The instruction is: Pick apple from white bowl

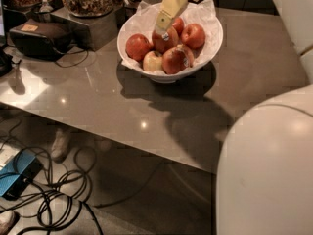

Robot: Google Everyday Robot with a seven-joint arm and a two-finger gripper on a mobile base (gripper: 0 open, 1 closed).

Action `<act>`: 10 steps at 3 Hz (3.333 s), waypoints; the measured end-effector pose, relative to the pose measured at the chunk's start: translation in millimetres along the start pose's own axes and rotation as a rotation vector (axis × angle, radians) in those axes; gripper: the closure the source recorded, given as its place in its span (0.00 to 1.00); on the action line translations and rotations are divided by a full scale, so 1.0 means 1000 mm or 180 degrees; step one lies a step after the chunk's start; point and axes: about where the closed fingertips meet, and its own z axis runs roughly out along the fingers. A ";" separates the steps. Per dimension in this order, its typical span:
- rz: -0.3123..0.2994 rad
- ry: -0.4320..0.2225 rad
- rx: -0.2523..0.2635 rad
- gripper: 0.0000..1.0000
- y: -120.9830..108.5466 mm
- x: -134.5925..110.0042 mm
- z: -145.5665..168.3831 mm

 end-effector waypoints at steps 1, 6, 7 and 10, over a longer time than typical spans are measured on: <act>0.0067 0.0094 0.0011 0.09 -0.004 -0.004 0.014; 0.0126 0.0450 -0.0023 0.28 -0.010 0.008 0.064; 0.0090 0.0466 -0.0017 0.31 -0.010 0.005 0.067; 0.0008 0.0508 -0.0023 0.30 -0.013 -0.006 0.079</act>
Offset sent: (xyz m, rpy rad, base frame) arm 0.0027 -0.0114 -0.0303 -0.0932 0.1269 -0.0630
